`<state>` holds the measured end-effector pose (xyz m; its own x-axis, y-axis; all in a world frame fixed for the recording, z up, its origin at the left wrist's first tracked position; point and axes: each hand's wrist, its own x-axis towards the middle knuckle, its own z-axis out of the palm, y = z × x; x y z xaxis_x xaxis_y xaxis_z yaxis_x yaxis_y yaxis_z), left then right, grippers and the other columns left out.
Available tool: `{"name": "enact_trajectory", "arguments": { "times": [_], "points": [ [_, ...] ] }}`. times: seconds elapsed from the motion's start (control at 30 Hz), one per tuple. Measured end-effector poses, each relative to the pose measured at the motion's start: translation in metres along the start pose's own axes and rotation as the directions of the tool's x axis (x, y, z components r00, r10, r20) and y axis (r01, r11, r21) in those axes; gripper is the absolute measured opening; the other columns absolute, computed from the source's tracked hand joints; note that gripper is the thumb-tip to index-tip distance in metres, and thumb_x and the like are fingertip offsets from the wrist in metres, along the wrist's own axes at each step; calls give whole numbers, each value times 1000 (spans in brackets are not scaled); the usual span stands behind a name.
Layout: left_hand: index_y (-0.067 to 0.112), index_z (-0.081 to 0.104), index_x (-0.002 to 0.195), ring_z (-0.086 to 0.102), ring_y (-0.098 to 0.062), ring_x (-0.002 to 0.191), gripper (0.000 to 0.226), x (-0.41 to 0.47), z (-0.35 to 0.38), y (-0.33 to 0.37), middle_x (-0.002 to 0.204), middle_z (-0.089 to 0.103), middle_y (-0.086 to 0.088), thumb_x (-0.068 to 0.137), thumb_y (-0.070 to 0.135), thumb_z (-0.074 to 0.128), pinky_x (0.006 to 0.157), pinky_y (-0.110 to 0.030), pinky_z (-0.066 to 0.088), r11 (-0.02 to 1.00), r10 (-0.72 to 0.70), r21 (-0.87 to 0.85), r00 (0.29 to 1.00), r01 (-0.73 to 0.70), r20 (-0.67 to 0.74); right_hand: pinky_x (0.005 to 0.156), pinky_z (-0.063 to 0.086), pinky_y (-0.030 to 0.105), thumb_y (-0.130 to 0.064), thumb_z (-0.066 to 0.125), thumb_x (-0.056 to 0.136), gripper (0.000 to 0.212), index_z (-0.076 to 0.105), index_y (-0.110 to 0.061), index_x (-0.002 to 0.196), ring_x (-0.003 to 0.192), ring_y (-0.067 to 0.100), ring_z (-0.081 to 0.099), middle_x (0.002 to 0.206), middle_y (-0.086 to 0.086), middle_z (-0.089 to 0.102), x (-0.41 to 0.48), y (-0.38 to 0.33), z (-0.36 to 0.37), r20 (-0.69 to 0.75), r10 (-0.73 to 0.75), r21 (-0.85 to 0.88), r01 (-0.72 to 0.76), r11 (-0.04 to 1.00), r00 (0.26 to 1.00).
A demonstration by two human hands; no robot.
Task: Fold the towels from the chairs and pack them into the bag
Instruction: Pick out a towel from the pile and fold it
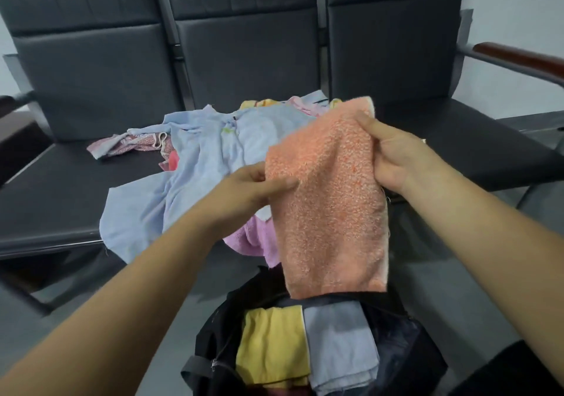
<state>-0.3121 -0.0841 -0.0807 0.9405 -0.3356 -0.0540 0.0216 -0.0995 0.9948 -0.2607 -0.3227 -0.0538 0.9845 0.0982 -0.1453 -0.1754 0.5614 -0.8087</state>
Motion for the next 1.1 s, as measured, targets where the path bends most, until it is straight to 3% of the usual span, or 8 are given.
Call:
{"name": "enact_trajectory", "arguments": {
  "times": [0.1,0.2,0.4,0.5,0.63,0.73,0.97,1.1],
  "points": [
    [16,72,115,71,-23,109,28,4,3,3,117,75,-8,89,26,73,93,-36,55,978,54,-198,997,-64,-54,87,61,36,-39,64,95,49,64,-9,134,102,20,75,114,7,76,-1,0,-6,90,115,-52,-110,992,989],
    [10,69,110,75,-17,87,25,2,1,10,97,78,-5,88,21,70,75,-28,59,949,141,-254,972,-187,-189,93,56,38,-48,62,88,51,66,-20,130,104,19,73,112,2,76,-6,2,-13,233,193,-167,-156,973,953],
    [9,67,108,73,-13,79,17,-2,-4,21,89,77,0,100,19,56,70,-25,59,912,134,-314,915,-264,-381,107,50,51,-23,70,88,41,67,-18,129,118,26,64,121,6,69,-5,24,-19,395,281,-298,-167,940,875],
    [10,68,104,74,-12,78,17,-1,-8,22,85,77,1,101,21,56,70,-27,59,896,69,-378,915,-232,-397,103,52,48,-16,69,88,39,68,-13,127,112,23,65,120,6,71,-3,28,-11,350,220,-331,-100,938,910],
    [20,60,130,71,-18,106,39,-1,-20,18,116,73,0,93,15,65,82,-30,60,957,69,-267,980,-118,-184,87,61,40,-19,72,89,48,61,-9,135,103,23,72,114,9,74,0,23,-8,218,116,-172,-79,982,969],
    [5,58,131,71,-22,109,45,1,-23,14,119,73,-8,87,9,63,85,-29,59,968,34,-243,994,-59,-108,78,62,38,-19,74,88,53,58,-8,138,97,24,76,107,10,77,2,18,-8,133,91,-135,-73,988,987],
    [7,71,104,74,-15,88,16,8,-23,14,95,79,-1,95,19,65,72,-25,59,966,-13,-246,932,-83,-363,78,61,31,-15,66,93,30,66,-7,122,86,15,75,96,4,77,-5,14,-6,236,118,-123,-91,988,965],
    [4,67,112,74,-18,93,18,5,-25,16,100,78,-6,96,10,60,78,-26,59,962,22,-260,968,-88,-249,97,58,37,-3,70,84,46,63,6,128,112,27,71,120,16,73,0,16,-7,188,60,-187,-24,982,980]
  ]
}}
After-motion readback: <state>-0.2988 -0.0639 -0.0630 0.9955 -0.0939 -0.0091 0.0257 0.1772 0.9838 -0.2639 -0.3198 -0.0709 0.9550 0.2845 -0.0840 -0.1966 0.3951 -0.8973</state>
